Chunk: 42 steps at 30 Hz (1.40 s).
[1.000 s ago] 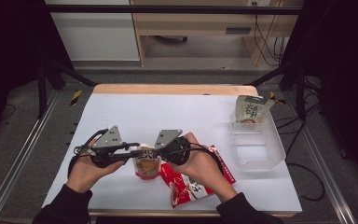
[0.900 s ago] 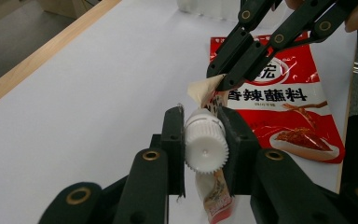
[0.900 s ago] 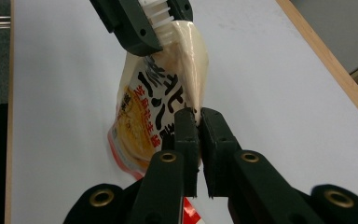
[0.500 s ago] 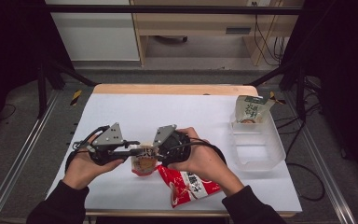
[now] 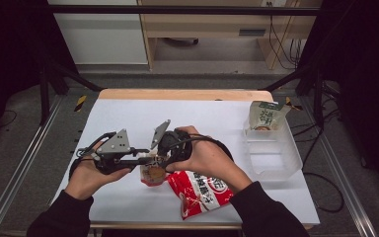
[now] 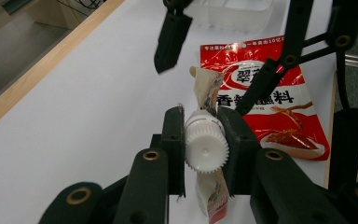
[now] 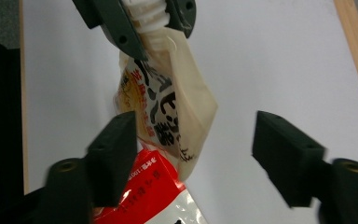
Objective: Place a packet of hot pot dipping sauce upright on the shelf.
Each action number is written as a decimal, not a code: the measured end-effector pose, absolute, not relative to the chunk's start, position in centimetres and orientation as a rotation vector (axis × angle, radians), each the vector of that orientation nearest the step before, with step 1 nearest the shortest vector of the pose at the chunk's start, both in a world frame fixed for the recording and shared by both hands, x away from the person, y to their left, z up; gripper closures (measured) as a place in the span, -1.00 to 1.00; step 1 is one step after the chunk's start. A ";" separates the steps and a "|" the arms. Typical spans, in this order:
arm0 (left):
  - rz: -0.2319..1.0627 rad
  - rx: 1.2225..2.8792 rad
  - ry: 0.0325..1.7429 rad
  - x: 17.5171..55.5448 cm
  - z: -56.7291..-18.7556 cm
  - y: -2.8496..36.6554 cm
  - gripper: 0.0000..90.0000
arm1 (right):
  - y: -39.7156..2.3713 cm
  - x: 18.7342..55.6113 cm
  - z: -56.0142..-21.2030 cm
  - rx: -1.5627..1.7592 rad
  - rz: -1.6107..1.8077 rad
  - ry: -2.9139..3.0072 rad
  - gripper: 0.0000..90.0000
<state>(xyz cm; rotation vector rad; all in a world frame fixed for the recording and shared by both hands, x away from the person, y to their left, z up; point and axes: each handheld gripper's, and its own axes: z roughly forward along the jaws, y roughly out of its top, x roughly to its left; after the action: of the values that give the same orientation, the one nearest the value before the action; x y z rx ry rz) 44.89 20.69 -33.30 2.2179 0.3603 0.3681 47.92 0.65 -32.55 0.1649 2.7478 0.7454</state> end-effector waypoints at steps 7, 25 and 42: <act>0.353 2.203 0.362 44.9 -33.4 20.8 0.64 | 1.1 48.1 -32.5 0.187 0.698 2.789 0.64; 0.367 2.112 0.427 45.0 -32.9 21.5 0.62 | 1.2 47.9 -30.8 0.169 0.715 2.759 0.92; 0.450 1.932 0.592 44.7 -33.9 24.6 -0.40 | -0.5 48.9 -29.0 0.209 0.699 2.738 0.94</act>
<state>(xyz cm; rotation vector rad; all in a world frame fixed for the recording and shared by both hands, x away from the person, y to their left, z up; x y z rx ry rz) 44.65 24.58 -33.93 1.9324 0.5923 0.4495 48.88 -0.53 -29.01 0.2088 2.7381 0.6992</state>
